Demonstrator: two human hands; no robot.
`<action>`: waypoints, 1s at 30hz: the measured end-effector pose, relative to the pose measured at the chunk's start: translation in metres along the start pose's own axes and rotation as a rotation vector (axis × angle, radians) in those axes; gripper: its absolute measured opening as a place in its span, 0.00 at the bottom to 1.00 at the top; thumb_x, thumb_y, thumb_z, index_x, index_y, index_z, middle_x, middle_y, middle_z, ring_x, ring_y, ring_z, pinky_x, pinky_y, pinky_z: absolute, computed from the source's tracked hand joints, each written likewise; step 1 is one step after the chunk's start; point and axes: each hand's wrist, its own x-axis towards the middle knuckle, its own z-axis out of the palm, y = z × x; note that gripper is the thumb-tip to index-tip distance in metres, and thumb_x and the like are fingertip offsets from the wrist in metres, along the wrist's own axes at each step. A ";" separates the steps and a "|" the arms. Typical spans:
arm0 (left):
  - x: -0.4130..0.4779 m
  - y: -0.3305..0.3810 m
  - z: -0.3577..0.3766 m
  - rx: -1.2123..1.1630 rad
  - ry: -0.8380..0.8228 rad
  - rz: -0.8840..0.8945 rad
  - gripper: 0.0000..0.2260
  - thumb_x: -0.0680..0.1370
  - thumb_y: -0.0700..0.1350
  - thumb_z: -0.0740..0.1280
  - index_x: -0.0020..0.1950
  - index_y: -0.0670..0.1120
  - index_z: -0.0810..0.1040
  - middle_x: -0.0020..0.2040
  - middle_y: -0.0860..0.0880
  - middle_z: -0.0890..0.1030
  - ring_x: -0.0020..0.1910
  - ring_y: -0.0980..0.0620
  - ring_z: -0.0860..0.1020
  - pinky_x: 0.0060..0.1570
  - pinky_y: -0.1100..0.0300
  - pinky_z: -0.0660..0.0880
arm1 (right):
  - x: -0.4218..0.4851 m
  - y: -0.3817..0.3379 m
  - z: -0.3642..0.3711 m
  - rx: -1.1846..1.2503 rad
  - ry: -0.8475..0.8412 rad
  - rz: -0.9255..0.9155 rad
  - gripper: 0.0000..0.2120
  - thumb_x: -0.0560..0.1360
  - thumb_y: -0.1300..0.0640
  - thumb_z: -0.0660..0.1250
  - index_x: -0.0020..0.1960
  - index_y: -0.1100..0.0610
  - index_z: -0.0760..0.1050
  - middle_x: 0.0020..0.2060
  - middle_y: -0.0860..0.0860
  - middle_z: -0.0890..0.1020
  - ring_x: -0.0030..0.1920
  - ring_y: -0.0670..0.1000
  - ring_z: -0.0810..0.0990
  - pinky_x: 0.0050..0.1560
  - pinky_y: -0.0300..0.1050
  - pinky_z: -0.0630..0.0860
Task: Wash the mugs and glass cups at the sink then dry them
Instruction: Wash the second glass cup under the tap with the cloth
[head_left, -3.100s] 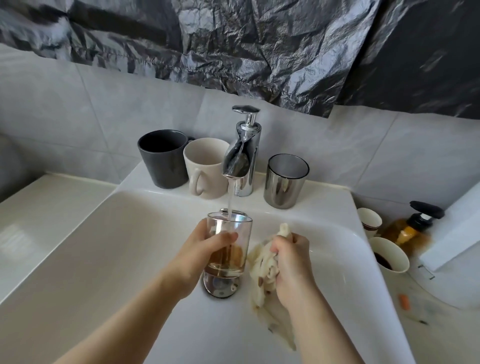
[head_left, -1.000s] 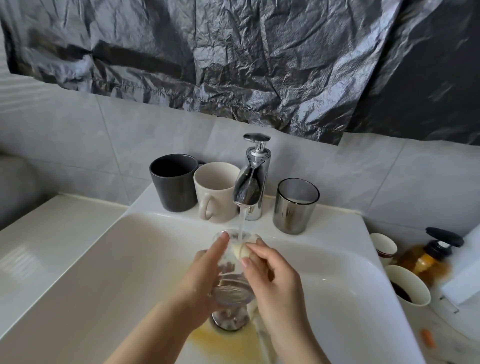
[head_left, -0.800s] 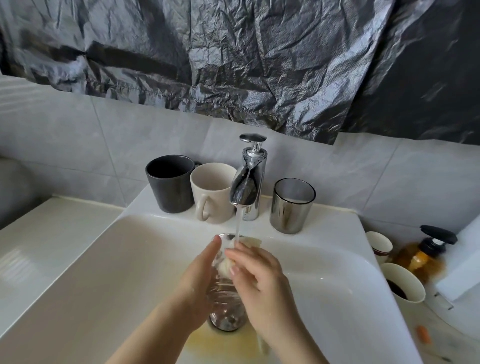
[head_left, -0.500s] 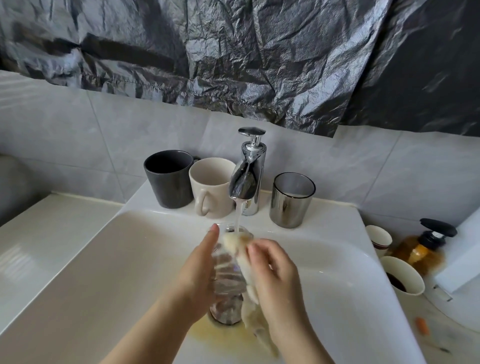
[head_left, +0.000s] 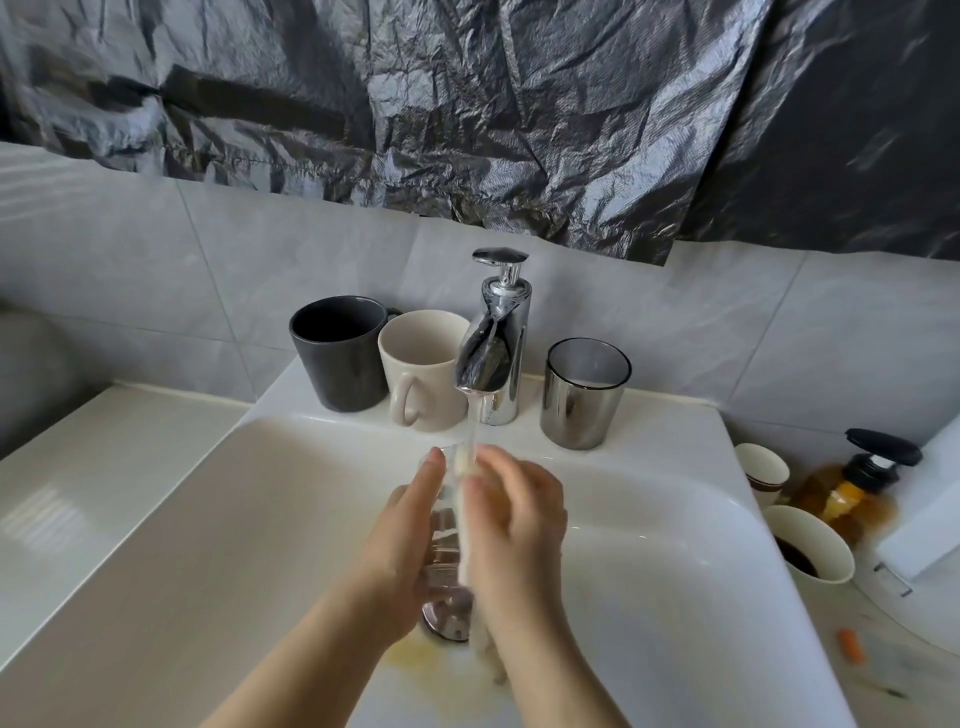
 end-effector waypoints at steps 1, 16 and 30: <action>-0.002 0.001 0.001 -0.001 0.040 0.003 0.26 0.76 0.63 0.60 0.59 0.42 0.75 0.44 0.42 0.79 0.30 0.49 0.78 0.24 0.61 0.73 | 0.005 0.001 -0.001 0.100 0.003 0.093 0.13 0.70 0.44 0.56 0.51 0.34 0.75 0.50 0.37 0.73 0.54 0.43 0.71 0.60 0.42 0.68; 0.006 -0.002 -0.004 -0.003 0.079 0.058 0.24 0.78 0.59 0.60 0.63 0.40 0.73 0.50 0.38 0.80 0.35 0.45 0.81 0.23 0.61 0.73 | -0.005 0.001 -0.003 0.299 -0.244 0.203 0.18 0.81 0.52 0.53 0.66 0.33 0.58 0.69 0.36 0.60 0.72 0.38 0.57 0.73 0.40 0.57; 0.002 0.000 -0.006 0.008 0.038 -0.019 0.28 0.70 0.60 0.71 0.61 0.42 0.76 0.53 0.40 0.79 0.38 0.45 0.80 0.24 0.60 0.73 | -0.001 0.000 -0.008 0.276 -0.185 0.227 0.19 0.82 0.54 0.53 0.67 0.34 0.61 0.69 0.36 0.64 0.70 0.38 0.62 0.73 0.44 0.59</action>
